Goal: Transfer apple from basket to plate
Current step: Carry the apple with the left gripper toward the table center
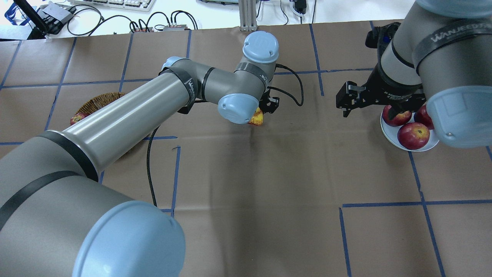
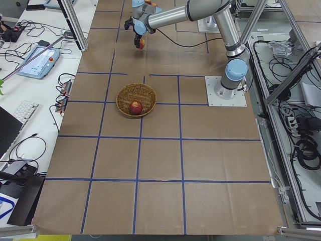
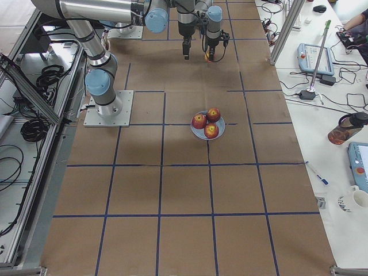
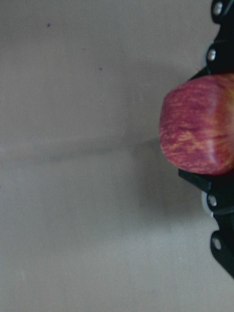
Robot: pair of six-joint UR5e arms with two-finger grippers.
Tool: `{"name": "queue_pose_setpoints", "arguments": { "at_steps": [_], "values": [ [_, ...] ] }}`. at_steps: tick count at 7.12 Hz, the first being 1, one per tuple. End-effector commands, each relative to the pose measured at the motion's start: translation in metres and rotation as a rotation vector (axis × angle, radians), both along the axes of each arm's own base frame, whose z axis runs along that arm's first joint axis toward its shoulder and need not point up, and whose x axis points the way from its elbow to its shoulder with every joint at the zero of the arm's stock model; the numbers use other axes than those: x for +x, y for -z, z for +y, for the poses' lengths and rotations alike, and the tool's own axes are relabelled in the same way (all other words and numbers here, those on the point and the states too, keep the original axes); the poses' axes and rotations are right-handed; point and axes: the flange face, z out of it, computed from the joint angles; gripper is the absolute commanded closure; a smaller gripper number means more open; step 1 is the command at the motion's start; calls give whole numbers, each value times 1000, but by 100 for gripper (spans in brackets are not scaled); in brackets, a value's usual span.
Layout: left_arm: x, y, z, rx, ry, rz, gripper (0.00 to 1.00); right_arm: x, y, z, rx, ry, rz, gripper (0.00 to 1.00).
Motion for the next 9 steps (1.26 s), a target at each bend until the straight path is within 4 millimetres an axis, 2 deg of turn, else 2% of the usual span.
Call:
{"name": "queue_pose_setpoints", "arguments": {
  "at_steps": [1, 4, 5, 6, 8, 9],
  "values": [
    [-4, 14, 4, 29, 3, 4, 52, 0, 0, -4, -22, 0, -1, 0],
    [2, 22, 12, 66, 1, -16, 50, 1, 4, -11, -18, -3, -16, 0],
    [2, 23, 12, 67, 1, -17, 36, 2, 0, -22, -22, -5, -17, 0],
    [3, 22, 12, 68, -2, -17, 2, 1, -2, -32, -18, -3, -16, 0],
    [9, 8, 15, 92, -9, -29, 1, 1, -1, -32, -18, -3, -16, 0],
    [16, -9, 14, 84, -18, -23, 1, 1, -1, -32, -18, -3, -16, 0]
  ]
}}
